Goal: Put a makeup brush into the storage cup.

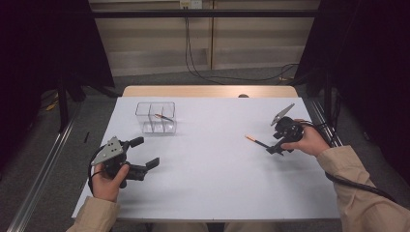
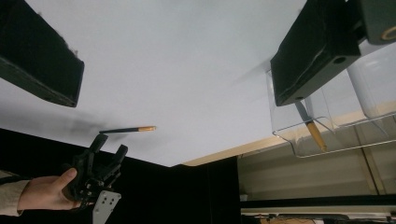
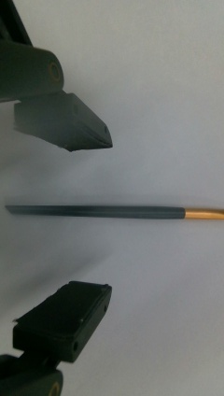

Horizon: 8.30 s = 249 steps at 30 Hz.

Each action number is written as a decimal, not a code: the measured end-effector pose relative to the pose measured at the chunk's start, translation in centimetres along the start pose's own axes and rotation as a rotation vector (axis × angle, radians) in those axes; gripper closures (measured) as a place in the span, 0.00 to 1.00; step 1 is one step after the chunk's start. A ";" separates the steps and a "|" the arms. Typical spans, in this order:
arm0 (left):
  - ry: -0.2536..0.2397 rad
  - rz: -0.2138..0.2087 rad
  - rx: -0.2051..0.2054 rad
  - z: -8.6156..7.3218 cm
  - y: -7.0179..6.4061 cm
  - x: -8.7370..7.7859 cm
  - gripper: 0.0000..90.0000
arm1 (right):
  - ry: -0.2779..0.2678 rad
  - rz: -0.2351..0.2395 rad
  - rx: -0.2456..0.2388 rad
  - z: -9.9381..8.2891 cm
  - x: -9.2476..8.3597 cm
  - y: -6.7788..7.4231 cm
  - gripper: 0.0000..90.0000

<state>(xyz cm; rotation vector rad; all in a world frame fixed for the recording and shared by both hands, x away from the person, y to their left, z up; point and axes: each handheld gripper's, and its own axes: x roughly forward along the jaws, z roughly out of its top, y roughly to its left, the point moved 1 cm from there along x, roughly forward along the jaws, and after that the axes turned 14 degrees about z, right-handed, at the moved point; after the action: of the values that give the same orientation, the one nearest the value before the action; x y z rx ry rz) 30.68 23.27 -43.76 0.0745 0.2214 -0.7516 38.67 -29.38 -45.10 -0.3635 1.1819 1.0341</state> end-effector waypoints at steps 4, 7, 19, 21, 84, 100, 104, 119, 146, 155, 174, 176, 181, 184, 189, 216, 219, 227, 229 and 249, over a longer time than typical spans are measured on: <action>-0.001 -0.002 0.001 0.0 0.0 0.0 0.03 | 0.022 0.014 -0.005 0.0 0.2 -0.1 0.33; -0.001 0.000 -0.003 0.0 0.0 0.0 0.03 | 0.042 0.017 -0.017 0.0 0.3 -0.1 0.36; 0.006 -0.007 -0.001 -0.1 -0.1 0.2 0.03 | 0.100 0.022 -0.032 -0.3 0.4 -0.3 0.52; 0.007 -0.007 -0.001 -0.1 -0.1 0.2 0.03 | 0.111 0.017 -0.033 -0.4 0.5 -0.4 0.53; 0.019 -0.004 0.007 -0.2 0.1 0.3 0.04 | 0.055 0.018 -0.039 0.0 0.8 0.8 0.94; 0.025 -0.006 0.008 -0.3 0.1 0.4 0.04 | -0.035 0.043 -0.046 -0.2 1.0 1.4 0.94; 0.023 -0.004 0.005 -0.3 0.1 0.4 0.05 | -0.059 0.050 -0.046 0.0 1.0 1.6 0.94; 0.024 -0.004 0.004 -0.3 0.1 0.3 0.05 | -0.211 0.062 -0.046 -0.1 1.0 1.9 0.94; 0.026 -0.003 0.008 -0.3 0.0 0.3 0.05 | -0.502 0.089 -0.066 -1.1 1.4 3.7 0.95; 0.025 -0.004 0.004 -0.2 0.0 0.3 0.05 | -0.606 0.109 -0.067 -1.3 1.1 4.2 0.94; 0.015 -0.011 -0.004 -0.1 -0.2 0.6 0.05 | -0.750 0.133 -0.096 -1.1 1.2 5.6 0.95; 0.015 -0.013 -0.006 -0.1 -0.3 0.6 0.05 | -0.758 0.136 -0.101 -1.1 1.3 5.6 0.95; 0.014 -0.016 -0.004 0.1 -0.4 0.8 0.05 | -0.785 0.142 -0.105 -1.0 1.4 5.9 0.95; 0.014 -0.019 -0.009 0.1 -0.4 0.9 0.05 | -0.803 0.147 -0.112 -0.8 1.3 6.1 0.95; 0.014 -0.024 -0.009 0.1 -0.5 1.3 0.05 | -0.842 0.162 -0.126 -0.6 1.3 6.5 0.95; 0.016 -0.037 -0.013 0.2 -0.7 1.9 0.05 | -0.893 0.211 -0.191 1.5 2.4 8.6 0.95; 0.016 -0.038 -0.015 0.2 -0.7 2.0 0.05 | -0.902 0.214 -0.194 1.8 2.5 8.8 0.95; 0.014 -0.041 -0.016 0.2 -0.7 2.2 0.05 | -0.898 0.235 -0.216 2.5 3.0 9.6 0.95; 0.015 -0.040 -0.019 0.2 -0.7 2.2 0.05 | -0.901 0.240 -0.220 2.6 3.1 9.7 0.95; 0.011 -0.057 -0.032 0.3 -1.0 2.9 0.05 | -0.883 0.282 -0.261 3.4 4.1 10.9 0.95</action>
<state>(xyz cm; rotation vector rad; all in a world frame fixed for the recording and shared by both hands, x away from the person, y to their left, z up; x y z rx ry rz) 32.09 20.57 -44.11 0.0423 0.2466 -0.8044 31.82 -19.41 -44.49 0.0817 0.3027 1.3949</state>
